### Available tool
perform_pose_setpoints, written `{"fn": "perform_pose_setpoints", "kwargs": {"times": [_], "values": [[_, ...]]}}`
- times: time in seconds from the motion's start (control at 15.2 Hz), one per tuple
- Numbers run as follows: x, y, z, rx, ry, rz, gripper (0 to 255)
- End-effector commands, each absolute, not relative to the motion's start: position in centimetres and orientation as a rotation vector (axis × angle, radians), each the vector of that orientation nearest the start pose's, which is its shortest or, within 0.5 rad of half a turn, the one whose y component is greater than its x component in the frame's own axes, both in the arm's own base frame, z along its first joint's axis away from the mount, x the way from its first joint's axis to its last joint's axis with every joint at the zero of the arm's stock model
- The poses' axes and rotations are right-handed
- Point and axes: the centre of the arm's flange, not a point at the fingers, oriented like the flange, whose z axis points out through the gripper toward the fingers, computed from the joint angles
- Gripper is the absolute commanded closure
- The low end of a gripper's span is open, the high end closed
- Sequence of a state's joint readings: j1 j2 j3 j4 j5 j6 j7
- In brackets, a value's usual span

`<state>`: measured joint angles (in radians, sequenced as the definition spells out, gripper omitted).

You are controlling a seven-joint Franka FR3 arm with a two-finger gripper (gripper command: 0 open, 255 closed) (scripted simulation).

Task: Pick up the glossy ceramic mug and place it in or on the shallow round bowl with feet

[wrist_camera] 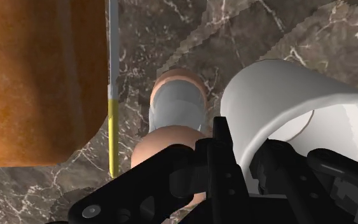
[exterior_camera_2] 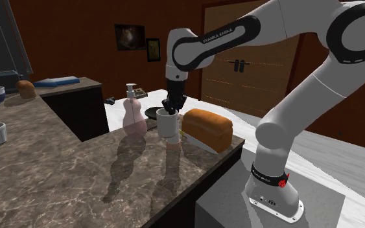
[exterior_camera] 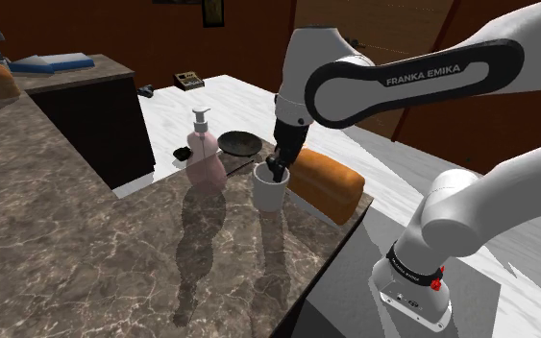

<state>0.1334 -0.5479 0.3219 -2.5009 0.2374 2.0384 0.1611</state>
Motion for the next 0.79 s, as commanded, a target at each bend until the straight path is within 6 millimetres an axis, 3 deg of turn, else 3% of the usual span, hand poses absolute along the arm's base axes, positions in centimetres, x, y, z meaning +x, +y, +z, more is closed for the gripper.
{"fn": "perform_pose_setpoints", "kwargs": {"times": [0.0,0.73], "values": [[36.5,18.1,47.0,-3.064,-0.238,-0.081,255],[49.2,11.3,47.8,-3.064,-0.238,-0.081,255]]}}
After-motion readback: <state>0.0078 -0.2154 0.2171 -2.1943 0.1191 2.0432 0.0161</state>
